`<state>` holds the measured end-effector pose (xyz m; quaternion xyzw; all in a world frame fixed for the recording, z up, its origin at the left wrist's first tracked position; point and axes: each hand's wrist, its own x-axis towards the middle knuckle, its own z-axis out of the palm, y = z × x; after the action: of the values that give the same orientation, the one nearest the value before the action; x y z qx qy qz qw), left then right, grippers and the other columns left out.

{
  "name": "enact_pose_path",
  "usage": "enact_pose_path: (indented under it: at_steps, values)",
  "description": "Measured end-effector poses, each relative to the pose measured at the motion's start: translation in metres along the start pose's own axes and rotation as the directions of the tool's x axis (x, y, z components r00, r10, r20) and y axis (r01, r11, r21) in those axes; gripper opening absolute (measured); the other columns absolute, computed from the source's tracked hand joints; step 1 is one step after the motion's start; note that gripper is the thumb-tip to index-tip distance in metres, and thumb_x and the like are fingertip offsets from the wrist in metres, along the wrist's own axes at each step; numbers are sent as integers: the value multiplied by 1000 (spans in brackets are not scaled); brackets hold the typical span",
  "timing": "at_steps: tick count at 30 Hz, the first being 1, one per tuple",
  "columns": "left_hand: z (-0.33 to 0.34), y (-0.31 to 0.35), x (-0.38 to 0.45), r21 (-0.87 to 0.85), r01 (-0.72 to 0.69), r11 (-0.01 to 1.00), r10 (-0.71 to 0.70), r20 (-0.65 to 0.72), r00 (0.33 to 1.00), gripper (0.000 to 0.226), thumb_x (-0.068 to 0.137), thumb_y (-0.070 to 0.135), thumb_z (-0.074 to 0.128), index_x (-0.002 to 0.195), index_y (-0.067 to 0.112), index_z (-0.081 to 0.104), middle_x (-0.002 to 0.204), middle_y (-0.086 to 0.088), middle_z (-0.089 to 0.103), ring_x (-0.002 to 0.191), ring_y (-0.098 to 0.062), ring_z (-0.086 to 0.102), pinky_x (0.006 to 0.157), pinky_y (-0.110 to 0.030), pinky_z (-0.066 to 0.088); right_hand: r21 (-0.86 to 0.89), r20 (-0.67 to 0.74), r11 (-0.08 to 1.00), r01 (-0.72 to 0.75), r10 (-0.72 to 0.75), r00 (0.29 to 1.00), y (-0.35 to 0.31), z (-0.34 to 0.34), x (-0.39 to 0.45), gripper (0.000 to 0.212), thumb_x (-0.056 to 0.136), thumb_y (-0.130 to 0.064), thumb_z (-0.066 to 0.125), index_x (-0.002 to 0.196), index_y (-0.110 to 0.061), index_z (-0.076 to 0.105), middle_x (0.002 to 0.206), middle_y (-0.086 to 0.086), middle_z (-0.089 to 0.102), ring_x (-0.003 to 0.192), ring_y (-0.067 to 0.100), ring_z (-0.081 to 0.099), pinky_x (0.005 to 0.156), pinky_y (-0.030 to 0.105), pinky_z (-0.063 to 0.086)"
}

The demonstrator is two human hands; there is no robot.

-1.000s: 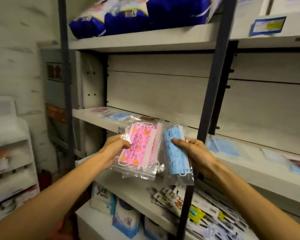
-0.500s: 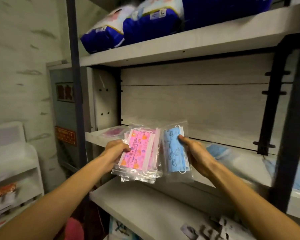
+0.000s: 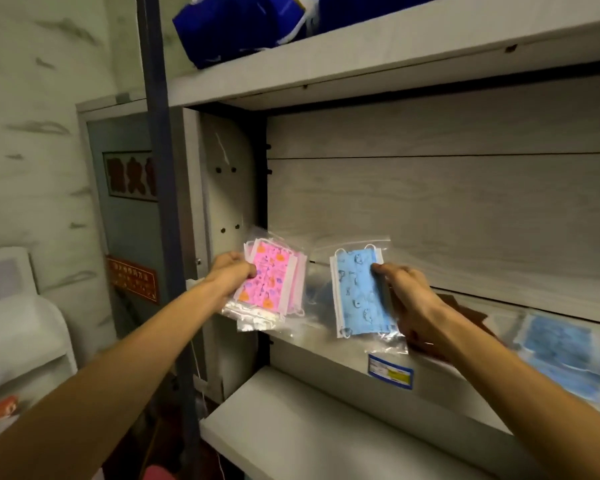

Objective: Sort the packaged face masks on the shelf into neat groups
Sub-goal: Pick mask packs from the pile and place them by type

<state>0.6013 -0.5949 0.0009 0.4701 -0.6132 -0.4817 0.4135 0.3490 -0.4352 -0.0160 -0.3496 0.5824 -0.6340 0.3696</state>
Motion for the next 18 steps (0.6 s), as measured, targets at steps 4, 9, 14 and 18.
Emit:
enact_pose_path:
  at_steps: [4, 9, 14, 18]
  values:
    - [-18, -21, 57, 77, 18, 997, -22, 51, 998, 39, 92, -6, 63, 128, 7, 55, 112, -17, 67, 97, -29, 70, 77, -38, 61, -76, -77, 997, 23, -28, 997, 3, 14, 32, 35, 101, -33, 57, 123, -6, 60, 113, 22, 72, 103, 38, 71, 96, 56, 55]
    - [-36, -26, 129, 223, -79, 972, 45, 153, 987, 46, 90, -3, 67, 132, 11, 54, 94, -4, 65, 80, -16, 67, 58, -24, 55, -127, -195, 992, 22, -46, 980, 11, 33, 70, 29, 104, -27, 53, 111, -2, 66, 109, 23, 73, 101, 40, 71, 94, 51, 56]
    - [-26, -41, 175, 544, -256, 799, 81, 324, 942, 41, 89, 26, 75, 126, 15, 58, 101, -1, 68, 93, -20, 69, 88, -41, 58, -128, -257, 992, -23, -11, 966, 21, 38, 94, 30, 103, -30, 55, 112, -4, 66, 104, 21, 74, 92, 36, 74, 78, 43, 60]
    - [-13, -45, 187, 712, -380, 590, 238, 297, 925, 75, 88, 46, 72, 149, 16, 40, 147, -10, 50, 132, -31, 50, 107, -42, 47, -144, -312, 990, -14, -32, 950, 17, 44, 100, 29, 102, -25, 56, 117, -1, 64, 112, 23, 71, 104, 40, 70, 92, 52, 57]
